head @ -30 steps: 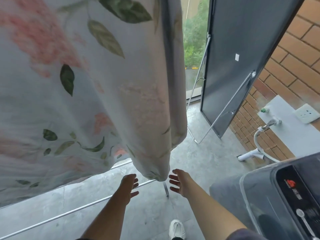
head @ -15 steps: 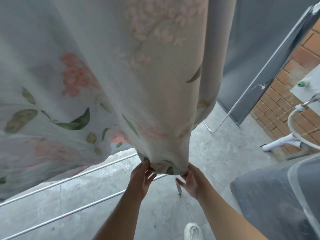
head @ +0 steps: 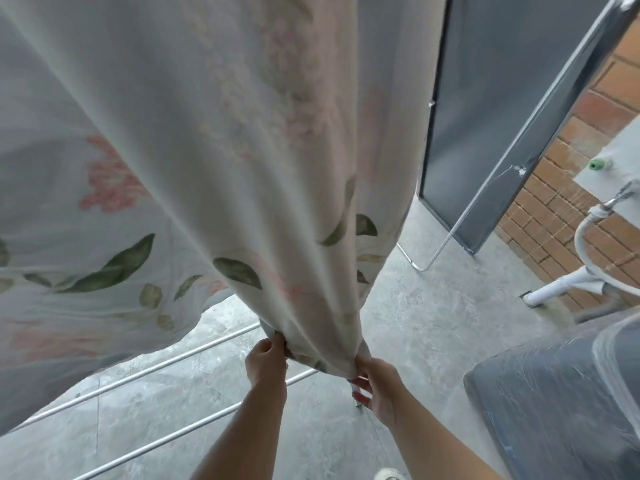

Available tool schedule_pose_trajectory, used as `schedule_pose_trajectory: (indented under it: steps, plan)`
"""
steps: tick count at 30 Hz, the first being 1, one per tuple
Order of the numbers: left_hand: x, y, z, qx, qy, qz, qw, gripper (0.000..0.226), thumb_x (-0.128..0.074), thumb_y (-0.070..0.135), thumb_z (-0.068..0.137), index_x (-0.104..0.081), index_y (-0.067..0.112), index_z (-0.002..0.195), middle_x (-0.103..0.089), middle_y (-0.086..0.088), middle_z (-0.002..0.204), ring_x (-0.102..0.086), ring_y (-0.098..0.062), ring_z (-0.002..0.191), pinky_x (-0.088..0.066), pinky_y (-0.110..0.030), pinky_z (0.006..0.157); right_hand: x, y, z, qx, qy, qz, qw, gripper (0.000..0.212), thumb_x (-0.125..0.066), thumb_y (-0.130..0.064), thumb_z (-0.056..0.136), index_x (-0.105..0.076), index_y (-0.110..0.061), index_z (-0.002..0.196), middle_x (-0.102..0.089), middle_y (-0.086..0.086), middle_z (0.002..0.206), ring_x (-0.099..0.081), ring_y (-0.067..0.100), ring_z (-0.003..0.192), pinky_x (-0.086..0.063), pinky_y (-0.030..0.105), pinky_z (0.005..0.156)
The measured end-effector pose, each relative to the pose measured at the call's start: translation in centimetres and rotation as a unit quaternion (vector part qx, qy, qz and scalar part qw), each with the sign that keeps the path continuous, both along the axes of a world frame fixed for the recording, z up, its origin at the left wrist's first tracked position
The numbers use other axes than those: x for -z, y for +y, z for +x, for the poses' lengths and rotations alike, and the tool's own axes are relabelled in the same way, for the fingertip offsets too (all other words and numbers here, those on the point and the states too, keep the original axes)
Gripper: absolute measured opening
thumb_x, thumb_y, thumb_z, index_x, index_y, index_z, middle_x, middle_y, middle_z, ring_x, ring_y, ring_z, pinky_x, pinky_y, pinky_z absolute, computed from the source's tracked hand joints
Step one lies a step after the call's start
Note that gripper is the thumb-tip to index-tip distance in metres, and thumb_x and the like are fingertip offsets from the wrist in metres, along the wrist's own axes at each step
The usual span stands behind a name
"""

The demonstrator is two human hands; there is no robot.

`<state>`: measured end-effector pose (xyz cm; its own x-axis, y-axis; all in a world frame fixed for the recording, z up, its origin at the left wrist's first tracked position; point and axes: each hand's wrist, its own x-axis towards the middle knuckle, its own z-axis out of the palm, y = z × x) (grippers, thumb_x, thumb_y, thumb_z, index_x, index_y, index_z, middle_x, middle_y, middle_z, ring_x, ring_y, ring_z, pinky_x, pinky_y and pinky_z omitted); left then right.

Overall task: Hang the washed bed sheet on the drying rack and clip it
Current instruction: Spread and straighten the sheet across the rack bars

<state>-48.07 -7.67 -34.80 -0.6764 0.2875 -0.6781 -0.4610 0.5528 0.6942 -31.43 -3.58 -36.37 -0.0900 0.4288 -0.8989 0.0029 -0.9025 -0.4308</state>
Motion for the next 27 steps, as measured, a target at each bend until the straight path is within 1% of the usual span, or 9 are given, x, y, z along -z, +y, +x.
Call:
schedule_pose_trajectory:
  steps: [5,8,10,13,15,17,21,23,27]
  plan:
    - [-1.6,0.3,-0.7,-0.017,-0.116,0.090,0.989,0.011,-0.054,0.012,0.092,-0.055,0.012,0.082,-0.058,-0.006,0.081,-0.056,-0.021,0.084,-0.044,-0.045,0.087,-2.0,2.0,1.6,-0.057,-0.004,0.060,0.997,0.055,-0.062,-0.019,0.088,-0.037,-0.013,0.136,-0.053,0.013,0.126,-0.052,0.027,0.110,-0.040,0.042,0.090]
    - [-2.8,1.0,-1.5,0.010,-0.091,0.113,0.989,0.005,-0.054,0.006,0.091,-0.055,0.010,0.088,-0.058,-0.007,0.080,-0.056,-0.019,0.081,-0.043,-0.045,0.087,-3.7,4.9,1.6,-0.103,-0.031,0.167,0.980,0.074,-0.066,-0.014,0.086,-0.024,-0.017,0.147,-0.038,0.012,0.145,-0.041,0.027,0.128,-0.035,0.037,0.097]
    - [-3.0,1.2,-2.1,0.033,-0.063,0.107,0.992,0.008,-0.060,0.005,0.084,-0.056,0.006,0.090,-0.058,-0.009,0.077,-0.055,-0.021,0.076,-0.044,-0.042,0.085,-4.8,6.9,0.8,-0.118,-0.020,0.264,0.957,0.078,-0.070,-0.015,0.084,-0.024,-0.018,0.147,-0.040,0.003,0.141,-0.039,0.019,0.129,-0.034,0.031,0.100]
    - [-2.3,1.5,-3.1,0.073,0.011,0.045,0.996,0.017,-0.060,0.010,0.059,-0.055,0.003,0.074,-0.052,-0.015,0.067,-0.048,-0.025,0.067,-0.045,-0.039,0.072,-6.4,9.7,-1.0,-0.182,-0.082,0.364,0.910,0.048,-0.071,-0.019,0.082,-0.054,-0.010,0.126,-0.061,0.003,0.119,-0.056,0.022,0.111,-0.047,0.035,0.092]
    - [-1.9,1.3,-3.3,0.099,0.051,0.004,0.994,0.005,-0.058,0.002,0.065,-0.053,0.001,0.066,-0.051,-0.016,0.063,-0.045,-0.024,0.063,-0.042,-0.035,0.060,-6.7,10.7,-1.4,-0.251,-0.190,0.400,0.861,0.030,-0.065,-0.023,0.086,-0.064,-0.003,0.109,-0.068,0.015,0.104,-0.061,0.032,0.098,-0.047,0.033,0.077]
    - [-1.0,0.9,-3.7,0.117,0.097,-0.032,0.988,0.008,-0.061,-0.002,0.071,-0.055,-0.002,0.065,-0.054,-0.017,0.062,-0.045,-0.023,0.059,-0.037,-0.030,0.053,-6.4,11.7,-0.2,-0.275,-0.280,0.385,0.835,0.028,-0.059,-0.030,0.088,-0.066,-0.007,0.101,-0.068,0.016,0.101,-0.062,0.034,0.094,-0.043,0.032,0.071]
    - [-0.3,0.6,-4.9,0.117,0.189,-0.087,0.971,0.018,-0.067,0.011,0.077,-0.058,-0.002,0.068,-0.055,-0.014,0.059,-0.046,-0.025,0.055,-0.031,-0.029,0.049,-6.2,14.3,4.4,-0.222,-0.387,0.317,0.837,0.038,-0.046,-0.043,0.086,-0.064,-0.012,0.098,-0.066,0.017,0.106,-0.060,0.037,0.100,-0.045,0.040,0.086]
    - [0.2,0.9,-5.7,0.107,0.208,-0.103,0.967,0.023,-0.069,0.018,0.078,-0.057,0.003,0.066,-0.056,-0.013,0.060,-0.053,-0.029,0.059,-0.036,-0.032,0.052,-6.5,16.0,6.6,-0.195,-0.442,0.292,0.826,0.035,-0.045,-0.037,0.091,-0.062,-0.010,0.104,-0.064,0.019,0.111,-0.057,0.038,0.107,-0.041,0.044,0.094]
    - [1.2,1.0,-6.3,0.111,0.215,-0.133,0.961,0.029,-0.073,0.028,0.077,-0.059,0.004,0.071,-0.064,-0.020,0.069,-0.064,-0.037,0.070,-0.045,-0.037,0.061,-7.0,18.6,10.2,-0.213,-0.509,0.279,0.786,0.028,-0.044,-0.023,0.092,-0.062,-0.006,0.105,-0.062,0.018,0.110,-0.057,0.038,0.107,-0.043,0.047,0.094]
